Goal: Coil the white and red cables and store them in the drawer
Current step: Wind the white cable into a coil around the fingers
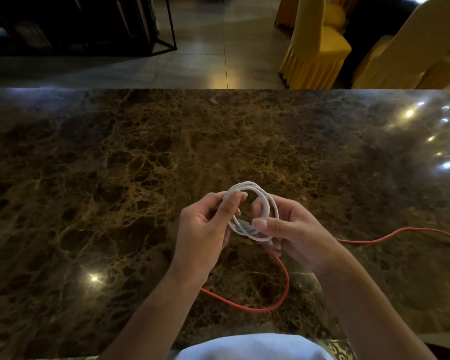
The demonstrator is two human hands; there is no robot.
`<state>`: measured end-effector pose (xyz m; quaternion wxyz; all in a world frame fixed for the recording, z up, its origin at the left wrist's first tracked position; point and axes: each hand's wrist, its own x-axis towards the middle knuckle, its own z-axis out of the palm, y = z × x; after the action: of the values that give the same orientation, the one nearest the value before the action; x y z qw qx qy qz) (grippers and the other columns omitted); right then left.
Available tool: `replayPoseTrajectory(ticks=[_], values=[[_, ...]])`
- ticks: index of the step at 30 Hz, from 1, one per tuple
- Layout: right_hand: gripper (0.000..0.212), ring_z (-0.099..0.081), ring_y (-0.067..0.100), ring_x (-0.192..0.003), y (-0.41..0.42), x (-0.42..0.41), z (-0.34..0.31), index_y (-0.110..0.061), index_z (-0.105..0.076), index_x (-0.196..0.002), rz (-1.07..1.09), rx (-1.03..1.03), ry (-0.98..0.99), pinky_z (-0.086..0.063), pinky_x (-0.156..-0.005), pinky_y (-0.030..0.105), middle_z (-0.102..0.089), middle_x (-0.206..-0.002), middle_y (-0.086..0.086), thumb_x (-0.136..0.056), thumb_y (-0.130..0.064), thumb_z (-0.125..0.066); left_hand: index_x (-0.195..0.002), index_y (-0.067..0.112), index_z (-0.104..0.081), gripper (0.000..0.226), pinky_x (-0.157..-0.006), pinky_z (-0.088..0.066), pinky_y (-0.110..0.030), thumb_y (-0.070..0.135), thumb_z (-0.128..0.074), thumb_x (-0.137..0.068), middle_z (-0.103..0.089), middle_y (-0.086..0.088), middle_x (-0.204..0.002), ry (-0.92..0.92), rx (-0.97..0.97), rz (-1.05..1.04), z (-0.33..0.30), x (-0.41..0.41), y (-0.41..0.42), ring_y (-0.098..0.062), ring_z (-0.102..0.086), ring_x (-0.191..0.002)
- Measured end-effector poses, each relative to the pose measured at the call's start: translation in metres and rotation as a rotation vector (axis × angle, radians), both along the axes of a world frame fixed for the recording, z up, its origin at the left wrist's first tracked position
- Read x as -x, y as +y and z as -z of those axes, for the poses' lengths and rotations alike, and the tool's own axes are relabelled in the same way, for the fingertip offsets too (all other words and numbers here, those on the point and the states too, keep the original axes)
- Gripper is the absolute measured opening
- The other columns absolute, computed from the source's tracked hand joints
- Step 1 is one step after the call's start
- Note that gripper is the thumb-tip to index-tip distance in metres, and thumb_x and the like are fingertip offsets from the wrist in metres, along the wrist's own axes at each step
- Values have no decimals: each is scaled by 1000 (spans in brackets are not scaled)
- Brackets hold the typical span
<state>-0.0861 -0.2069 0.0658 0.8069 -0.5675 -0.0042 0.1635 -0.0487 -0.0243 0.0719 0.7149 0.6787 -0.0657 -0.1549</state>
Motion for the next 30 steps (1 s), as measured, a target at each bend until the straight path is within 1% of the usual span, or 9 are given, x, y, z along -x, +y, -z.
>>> replayPoseTrajectory(ticks=[2,4,9,14,17,20,23,27,30], values=[[25,-47,9,-44,3,-2,-1,-12,-69,-112,-16,9,20,-39,-38,18,-61,-72,7,-88,-12,-78,-109,3,-76,26,-42,-41,-11,22,-61,-99,-69,3,-66,33,58,29,-2,1,0,-3,-57,-46],[20,-40,8,-37,5,-2,1,-12,-72,-106,5,41,80,-30,-32,18,-57,-63,6,-87,-4,-71,-109,-2,-75,24,-43,-43,-8,15,-60,-99,-73,3,-69,49,104,60,-5,3,-1,-2,-62,-47],[8,-33,9,-32,2,0,2,-7,-70,-92,-27,51,129,-22,-32,18,-45,-51,7,-88,-14,-68,-98,11,-78,26,-33,-31,-17,30,-60,-97,-64,-3,-64,67,106,131,3,-1,3,-7,-43,-37],[61,-55,14,-46,-4,1,9,-2,-60,-106,-211,-99,-4,-48,-46,20,-62,-64,11,-96,-61,-57,-95,12,-76,28,-34,-31,-14,36,-61,-93,-62,-3,-70,370,425,238,1,-10,5,-2,-43,-37],[72,-58,16,-50,-9,0,15,0,-61,-113,-195,-147,-9,-51,-49,22,-62,-65,11,-95,-69,-52,-99,9,-72,28,-33,-35,-11,36,-64,-98,-63,-1,-70,462,651,308,6,-18,10,-1,-44,-35],[59,-51,13,-43,-18,2,23,0,-65,-109,-83,-24,-11,-44,-44,21,-57,-58,10,-89,-55,-73,-103,8,-70,29,-32,-35,-10,37,-71,-95,-66,1,-72,517,834,397,12,-25,15,-1,-49,-36],[48,-40,9,-36,-26,2,25,-6,-71,-102,47,91,29,-31,-38,18,-50,-51,3,-83,-48,-83,-104,7,-69,33,-32,-33,-11,38,-73,-94,-66,2,-71,511,809,406,15,-27,18,0,-47,-35],[40,-33,4,-35,-30,-3,23,-10,-76,-94,274,132,79,-18,-37,23,-42,-50,-4,-78,-45,-85,-108,6,-68,32,-33,-36,-11,36,-69,-98,-66,1,-72,543,830,431,20,-25,18,-2,-49,-35],[21,-31,7,-32,-23,-1,17,-5,-72,-95,303,15,71,-18,-35,20,-41,-45,0,-95,-26,-71,-105,8,-67,30,-33,-37,-12,36,-70,-96,-63,2,-71,518,821,380,18,-25,17,-2,-47,-34]])
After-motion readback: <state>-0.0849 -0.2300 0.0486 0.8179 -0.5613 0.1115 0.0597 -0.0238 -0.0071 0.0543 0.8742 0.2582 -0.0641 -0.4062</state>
